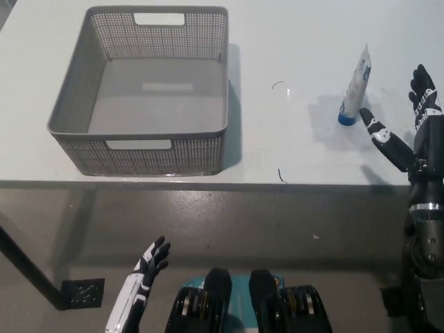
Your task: Use the right hand to pick up a shampoo and place it into a container on the left side
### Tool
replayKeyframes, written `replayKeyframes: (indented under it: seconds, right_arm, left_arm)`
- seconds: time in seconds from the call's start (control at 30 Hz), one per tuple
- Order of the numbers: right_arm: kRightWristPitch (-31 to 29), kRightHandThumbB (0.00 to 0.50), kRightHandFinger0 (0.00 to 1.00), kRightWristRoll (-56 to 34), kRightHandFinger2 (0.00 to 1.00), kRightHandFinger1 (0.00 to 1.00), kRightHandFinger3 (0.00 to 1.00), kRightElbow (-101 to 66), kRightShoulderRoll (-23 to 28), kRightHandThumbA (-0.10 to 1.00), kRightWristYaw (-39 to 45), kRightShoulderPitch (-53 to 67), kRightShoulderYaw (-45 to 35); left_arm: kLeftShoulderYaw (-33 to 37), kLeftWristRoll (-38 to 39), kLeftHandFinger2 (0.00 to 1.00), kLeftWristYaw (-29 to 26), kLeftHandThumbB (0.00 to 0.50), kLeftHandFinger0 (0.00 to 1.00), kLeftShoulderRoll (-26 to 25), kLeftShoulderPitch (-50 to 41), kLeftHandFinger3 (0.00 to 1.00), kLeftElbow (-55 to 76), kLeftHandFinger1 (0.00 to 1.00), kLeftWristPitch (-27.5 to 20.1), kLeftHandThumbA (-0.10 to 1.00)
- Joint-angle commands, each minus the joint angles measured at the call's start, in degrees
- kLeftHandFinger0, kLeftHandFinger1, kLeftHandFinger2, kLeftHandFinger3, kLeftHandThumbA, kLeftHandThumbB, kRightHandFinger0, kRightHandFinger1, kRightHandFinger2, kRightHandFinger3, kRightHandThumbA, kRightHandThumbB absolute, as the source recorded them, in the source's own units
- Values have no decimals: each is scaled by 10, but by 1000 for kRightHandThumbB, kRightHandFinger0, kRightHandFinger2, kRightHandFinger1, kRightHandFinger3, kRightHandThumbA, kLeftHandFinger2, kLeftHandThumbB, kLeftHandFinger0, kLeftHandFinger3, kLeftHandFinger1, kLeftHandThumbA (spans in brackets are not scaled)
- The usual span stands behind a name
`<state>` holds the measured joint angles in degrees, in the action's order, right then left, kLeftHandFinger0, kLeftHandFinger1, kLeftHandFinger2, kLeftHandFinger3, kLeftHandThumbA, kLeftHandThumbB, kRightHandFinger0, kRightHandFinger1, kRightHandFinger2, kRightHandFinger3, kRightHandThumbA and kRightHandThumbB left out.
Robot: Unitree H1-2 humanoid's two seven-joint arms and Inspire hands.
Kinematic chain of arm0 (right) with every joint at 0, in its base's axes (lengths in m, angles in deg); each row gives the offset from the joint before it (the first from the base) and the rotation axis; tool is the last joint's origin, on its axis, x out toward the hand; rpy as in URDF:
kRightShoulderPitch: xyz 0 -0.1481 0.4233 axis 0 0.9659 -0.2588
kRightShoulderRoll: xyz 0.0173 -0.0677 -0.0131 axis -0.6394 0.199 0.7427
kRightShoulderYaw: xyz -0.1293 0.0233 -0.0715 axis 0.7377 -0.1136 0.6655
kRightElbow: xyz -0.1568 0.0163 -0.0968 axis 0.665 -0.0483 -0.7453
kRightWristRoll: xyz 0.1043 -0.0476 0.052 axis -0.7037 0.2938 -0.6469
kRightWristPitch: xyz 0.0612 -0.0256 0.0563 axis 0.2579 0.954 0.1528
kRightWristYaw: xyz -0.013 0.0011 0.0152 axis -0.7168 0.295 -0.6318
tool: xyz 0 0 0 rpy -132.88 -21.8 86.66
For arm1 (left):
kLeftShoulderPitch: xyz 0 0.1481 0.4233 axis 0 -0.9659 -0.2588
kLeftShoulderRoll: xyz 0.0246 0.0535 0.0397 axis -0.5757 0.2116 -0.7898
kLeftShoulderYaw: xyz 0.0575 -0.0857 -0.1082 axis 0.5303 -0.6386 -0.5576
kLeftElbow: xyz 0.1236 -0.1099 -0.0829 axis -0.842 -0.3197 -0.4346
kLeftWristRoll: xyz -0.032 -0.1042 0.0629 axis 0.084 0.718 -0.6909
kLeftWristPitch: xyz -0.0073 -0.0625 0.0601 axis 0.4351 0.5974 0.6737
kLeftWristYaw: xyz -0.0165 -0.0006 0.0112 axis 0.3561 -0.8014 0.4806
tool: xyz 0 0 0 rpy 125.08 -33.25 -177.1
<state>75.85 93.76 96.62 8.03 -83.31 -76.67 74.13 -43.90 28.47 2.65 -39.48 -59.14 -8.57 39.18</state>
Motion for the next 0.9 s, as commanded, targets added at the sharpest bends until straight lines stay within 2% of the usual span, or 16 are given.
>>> replayKeyframes:
  seconds: [0.0, 0.07, 0.13, 0.3, 0.4, 0.47, 0.5, 0.57, 0.77, 0.87]
  right_arm:
    - [0, 330, 1000, -32, 1000, 1000, 1000, 49, 11, 879, 9, -58, -14]
    - [-7, 319, 1000, -31, 1000, 1000, 1000, 87, 15, 881, 11, -79, -12]
    - [-13, 309, 1000, -32, 1000, 1000, 1000, 115, 15, 861, 9, -94, -11]
    - [-22, 325, 1000, -16, 1000, 1000, 1000, 191, 18, 873, -5, -138, -4]
    - [-28, 314, 1000, -9, 1000, 1000, 1000, 229, 17, 852, -13, -160, -1]
    - [-29, 338, 1000, -6, 1000, 1000, 1000, 253, 16, 860, -18, -174, 1]
    - [-27, 348, 1000, -4, 1000, 1000, 1000, 263, 15, 870, -20, -181, 2]
    - [-29, 330, 1000, -5, 1000, 1000, 1000, 277, 13, 870, -20, -190, 4]
    - [-40, 350, 1000, 0, 1000, 1000, 1000, 336, 12, 874, -29, -219, 11]
    - [-41, 361, 1000, 2, 1000, 1000, 1000, 376, 12, 894, -36, -239, 16]
  left_arm:
    - [2, 7, 1000, 8, 86, 1000, -1, -10, 1000, 5, 1000, -32, 1000]
    - [3, 8, 1000, 8, 69, 1000, 0, -14, 1000, 9, 1000, -31, 1000]
    - [3, 11, 1000, 10, 86, 1000, 1, -15, 1000, 14, 1000, -26, 1000]
    - [2, 4, 1000, 8, 82, 1000, -1, -10, 1000, 8, 1000, -31, 1000]
    - [2, 4, 1000, 8, 75, 1000, 0, -11, 1000, 10, 1000, -26, 1000]
    - [2, 9, 1000, 10, 89, 1000, 0, -12, 1000, 9, 1000, -25, 1000]
    - [1, 11, 1000, 11, 80, 1000, 0, -11, 1000, 8, 1000, -27, 1000]
    - [0, 8, 1000, 9, 77, 1000, 0, -8, 1000, 6, 1000, -27, 1000]
    - [1, 9, 1000, 11, 86, 1000, 0, -11, 1000, 10, 1000, -19, 1000]
    - [1, 5, 1000, 9, 66, 1000, 0, -10, 1000, 10, 1000, -24, 1000]
